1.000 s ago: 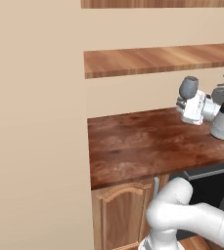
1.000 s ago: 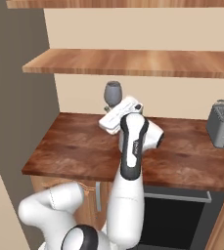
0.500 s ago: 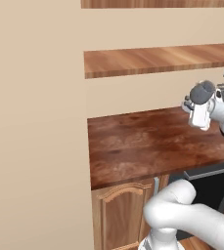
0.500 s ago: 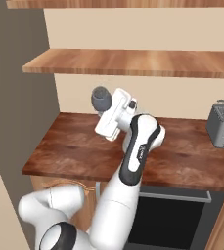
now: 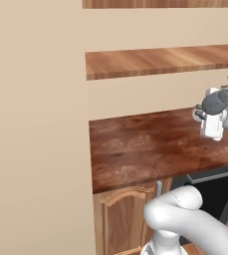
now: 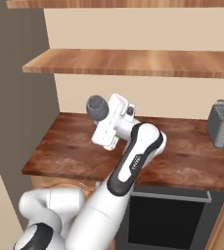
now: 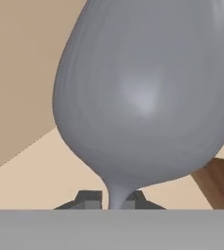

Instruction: Retrieve the wine glasses from the counter and place one next to each plate.

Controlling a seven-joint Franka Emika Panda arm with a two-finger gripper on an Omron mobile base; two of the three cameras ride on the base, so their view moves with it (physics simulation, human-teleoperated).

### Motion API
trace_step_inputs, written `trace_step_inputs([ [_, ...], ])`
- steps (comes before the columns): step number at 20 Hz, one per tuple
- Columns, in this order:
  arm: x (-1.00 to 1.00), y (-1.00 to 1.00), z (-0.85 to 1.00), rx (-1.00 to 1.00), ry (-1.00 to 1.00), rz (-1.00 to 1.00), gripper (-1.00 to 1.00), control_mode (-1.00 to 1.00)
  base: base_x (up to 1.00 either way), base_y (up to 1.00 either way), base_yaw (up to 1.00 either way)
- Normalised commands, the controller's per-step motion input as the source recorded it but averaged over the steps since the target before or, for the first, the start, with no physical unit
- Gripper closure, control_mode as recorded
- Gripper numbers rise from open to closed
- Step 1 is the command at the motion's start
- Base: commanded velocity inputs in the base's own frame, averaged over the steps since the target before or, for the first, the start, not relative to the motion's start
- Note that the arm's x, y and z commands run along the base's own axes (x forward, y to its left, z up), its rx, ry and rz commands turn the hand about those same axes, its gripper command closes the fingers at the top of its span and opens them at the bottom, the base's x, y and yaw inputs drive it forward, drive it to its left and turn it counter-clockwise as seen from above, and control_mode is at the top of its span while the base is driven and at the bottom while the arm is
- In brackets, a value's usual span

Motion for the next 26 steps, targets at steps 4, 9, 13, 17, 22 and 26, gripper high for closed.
trace_step_inputs([
  [4,-0.94,0.29,0.04,0.00,-0.13,0.00,1.00,-1.00,0.00,0.00,0.00],
  [9,-0.93,0.41,0.03,-0.05,-0.16,0.00,1.00,-1.00,0.00,0.00,0.00],
  [13,-0.52,0.41,0.31,-0.11,-0.17,0.00,1.00,-1.00,0.00,0.00,0.00],
  [17,-0.16,0.15,0.12,-0.05,-0.06,0.00,1.00,1.00,-0.58,0.35,0.00],
  [22,0.00,0.00,0.00,0.00,0.00,0.00,1.00,1.00,-0.79,0.36,0.00],
  [26,0.00,0.00,0.00,0.00,0.00,0.00,1.00,1.00,-0.99,0.26,0.01],
])
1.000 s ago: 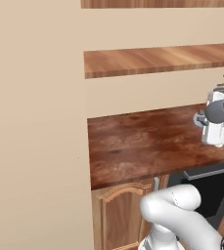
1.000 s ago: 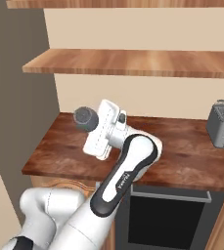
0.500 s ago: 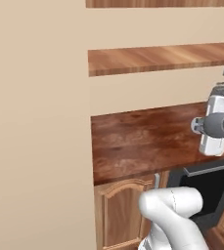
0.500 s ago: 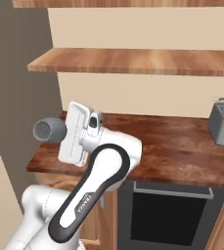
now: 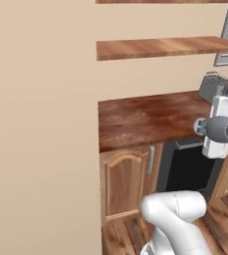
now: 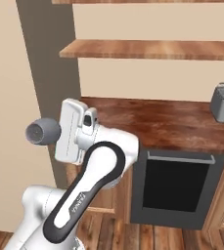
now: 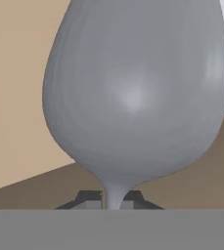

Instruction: Retrieve the wine glasses from the counter and place one next to each plate.

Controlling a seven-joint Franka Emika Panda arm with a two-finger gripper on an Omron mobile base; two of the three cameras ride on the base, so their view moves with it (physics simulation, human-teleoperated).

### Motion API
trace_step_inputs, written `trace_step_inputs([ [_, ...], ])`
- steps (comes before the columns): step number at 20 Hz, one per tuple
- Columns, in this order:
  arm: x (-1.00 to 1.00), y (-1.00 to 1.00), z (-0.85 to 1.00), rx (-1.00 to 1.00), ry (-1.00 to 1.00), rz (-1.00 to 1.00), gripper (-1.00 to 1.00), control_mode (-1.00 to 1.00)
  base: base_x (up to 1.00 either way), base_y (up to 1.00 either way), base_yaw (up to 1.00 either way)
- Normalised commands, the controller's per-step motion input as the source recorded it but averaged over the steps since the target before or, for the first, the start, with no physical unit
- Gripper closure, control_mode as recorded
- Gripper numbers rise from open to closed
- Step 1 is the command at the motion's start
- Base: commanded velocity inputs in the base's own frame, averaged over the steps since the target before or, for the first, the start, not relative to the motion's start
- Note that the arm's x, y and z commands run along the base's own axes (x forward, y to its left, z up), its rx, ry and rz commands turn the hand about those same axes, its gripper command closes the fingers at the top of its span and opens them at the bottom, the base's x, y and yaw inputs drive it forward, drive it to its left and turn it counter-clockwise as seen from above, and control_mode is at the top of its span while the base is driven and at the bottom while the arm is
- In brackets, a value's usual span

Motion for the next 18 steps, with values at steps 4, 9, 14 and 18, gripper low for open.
trace_step_inputs([
  [4,0.00,0.00,0.00,0.00,0.00,0.00,1.00,1.00,-1.00,0.79,-0.01],
  [9,0.00,0.00,0.00,0.00,0.00,0.00,1.00,1.00,-0.48,1.00,-0.01],
  [14,0.00,0.00,0.00,0.00,0.00,0.00,1.00,1.00,-0.01,1.00,0.01],
  [18,0.00,0.00,0.00,0.00,0.00,0.00,1.00,1.00,0.00,1.00,0.04],
])
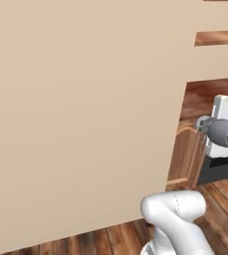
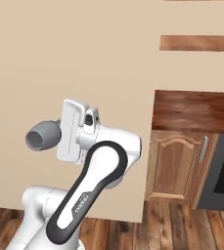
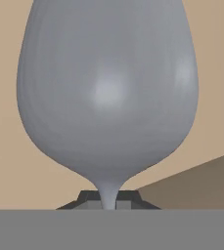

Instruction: Retrieve the wine glasses from the counter and place one next to each plate.

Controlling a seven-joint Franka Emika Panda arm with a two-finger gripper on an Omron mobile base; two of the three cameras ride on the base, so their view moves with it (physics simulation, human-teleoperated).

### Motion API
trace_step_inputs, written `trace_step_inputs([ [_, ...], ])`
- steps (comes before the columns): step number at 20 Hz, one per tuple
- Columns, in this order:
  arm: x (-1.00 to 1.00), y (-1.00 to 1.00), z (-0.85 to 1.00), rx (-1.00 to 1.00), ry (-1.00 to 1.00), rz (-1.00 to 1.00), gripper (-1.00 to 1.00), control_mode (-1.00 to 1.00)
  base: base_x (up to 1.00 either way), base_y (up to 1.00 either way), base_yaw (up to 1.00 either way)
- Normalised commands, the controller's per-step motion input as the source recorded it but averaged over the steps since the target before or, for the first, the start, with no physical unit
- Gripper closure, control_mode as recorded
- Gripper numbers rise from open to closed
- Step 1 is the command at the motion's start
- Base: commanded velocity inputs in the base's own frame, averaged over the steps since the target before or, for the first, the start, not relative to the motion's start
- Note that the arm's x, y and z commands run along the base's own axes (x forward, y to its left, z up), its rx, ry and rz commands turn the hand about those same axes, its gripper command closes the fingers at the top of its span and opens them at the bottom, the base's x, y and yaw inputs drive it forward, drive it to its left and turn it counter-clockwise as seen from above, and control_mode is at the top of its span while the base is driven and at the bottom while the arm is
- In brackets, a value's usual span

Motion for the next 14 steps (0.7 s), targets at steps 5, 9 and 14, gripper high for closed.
trace_step_inputs([
  [5,0.00,0.00,0.00,0.00,0.00,0.00,1.00,1.00,-0.13,1.00,0.08],
  [9,0.00,0.00,0.00,0.00,0.00,0.00,1.00,1.00,-0.32,1.00,0.17],
  [14,0.00,0.00,0.00,0.00,0.00,0.00,1.00,1.00,-0.46,1.00,0.45],
])
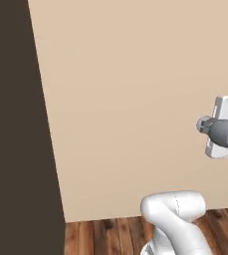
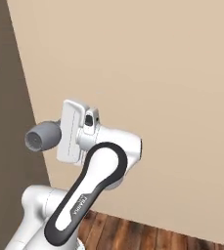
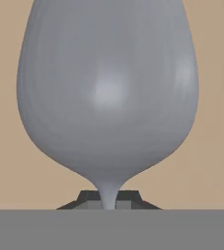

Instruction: Retrieve the wine glasses from the counter and place one next to each plate.

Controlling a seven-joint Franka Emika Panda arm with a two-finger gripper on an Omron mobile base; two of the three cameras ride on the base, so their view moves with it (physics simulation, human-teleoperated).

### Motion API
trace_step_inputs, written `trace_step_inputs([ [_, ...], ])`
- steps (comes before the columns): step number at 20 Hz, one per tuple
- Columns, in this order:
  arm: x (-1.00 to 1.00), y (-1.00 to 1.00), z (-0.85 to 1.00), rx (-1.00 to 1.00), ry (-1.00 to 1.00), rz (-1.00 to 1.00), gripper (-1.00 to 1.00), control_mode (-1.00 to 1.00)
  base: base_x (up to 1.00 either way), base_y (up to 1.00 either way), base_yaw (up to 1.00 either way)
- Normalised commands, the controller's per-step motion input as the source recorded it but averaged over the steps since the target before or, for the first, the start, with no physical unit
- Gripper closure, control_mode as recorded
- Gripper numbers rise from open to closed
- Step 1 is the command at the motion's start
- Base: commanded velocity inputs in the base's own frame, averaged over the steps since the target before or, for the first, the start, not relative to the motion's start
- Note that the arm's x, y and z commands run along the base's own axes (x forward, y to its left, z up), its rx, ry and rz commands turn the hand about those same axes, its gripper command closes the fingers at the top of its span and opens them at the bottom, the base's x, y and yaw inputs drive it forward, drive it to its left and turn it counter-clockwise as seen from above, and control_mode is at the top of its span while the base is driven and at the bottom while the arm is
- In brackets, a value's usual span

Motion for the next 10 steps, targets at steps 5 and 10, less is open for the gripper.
trace_step_inputs([
  [5,0.00,0.00,0.00,0.00,0.00,0.00,1.00,1.00,-0.02,0.42,0.91],
  [10,0.00,0.00,0.00,0.00,0.00,0.00,1.00,1.00,0.00,0.00,1.00],
])
